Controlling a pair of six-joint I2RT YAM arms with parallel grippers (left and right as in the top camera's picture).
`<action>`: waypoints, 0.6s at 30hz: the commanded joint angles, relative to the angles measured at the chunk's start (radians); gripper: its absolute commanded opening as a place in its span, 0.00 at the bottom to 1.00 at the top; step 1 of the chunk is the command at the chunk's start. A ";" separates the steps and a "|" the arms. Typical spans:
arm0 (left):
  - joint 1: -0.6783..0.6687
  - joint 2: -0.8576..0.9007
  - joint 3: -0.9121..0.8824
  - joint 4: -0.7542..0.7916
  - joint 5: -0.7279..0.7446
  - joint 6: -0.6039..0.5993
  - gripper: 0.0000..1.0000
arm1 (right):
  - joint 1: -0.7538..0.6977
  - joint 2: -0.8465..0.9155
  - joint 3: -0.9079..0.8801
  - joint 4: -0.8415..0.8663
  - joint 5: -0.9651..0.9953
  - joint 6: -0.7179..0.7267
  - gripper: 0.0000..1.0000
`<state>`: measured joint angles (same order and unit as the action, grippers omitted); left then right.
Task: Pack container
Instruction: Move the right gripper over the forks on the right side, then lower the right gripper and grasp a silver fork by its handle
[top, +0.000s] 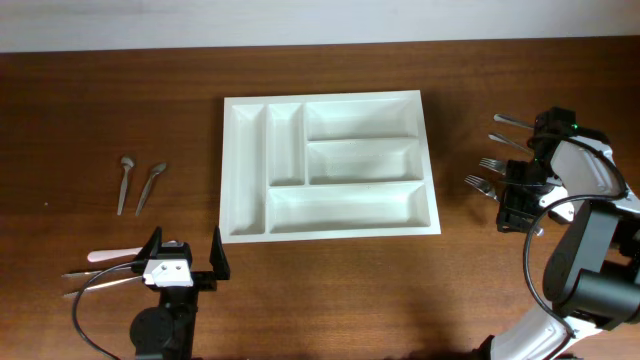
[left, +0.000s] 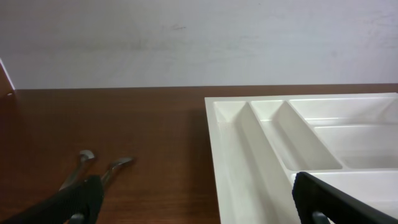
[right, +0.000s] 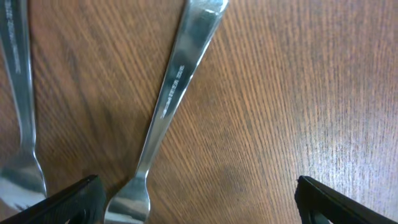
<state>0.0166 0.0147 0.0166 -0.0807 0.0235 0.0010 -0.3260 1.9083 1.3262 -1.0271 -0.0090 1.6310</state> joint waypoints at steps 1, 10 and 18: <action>0.006 -0.010 -0.007 0.002 0.011 0.015 0.99 | -0.003 0.013 0.004 0.000 0.051 0.084 0.99; 0.006 -0.010 -0.007 0.002 0.011 0.015 0.99 | -0.003 0.013 0.002 0.033 0.080 0.095 0.98; 0.006 -0.010 -0.007 0.002 0.011 0.015 0.99 | -0.003 0.013 0.002 0.038 0.080 0.109 0.99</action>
<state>0.0166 0.0147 0.0166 -0.0807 0.0235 0.0010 -0.3260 1.9110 1.3262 -0.9932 0.0414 1.7100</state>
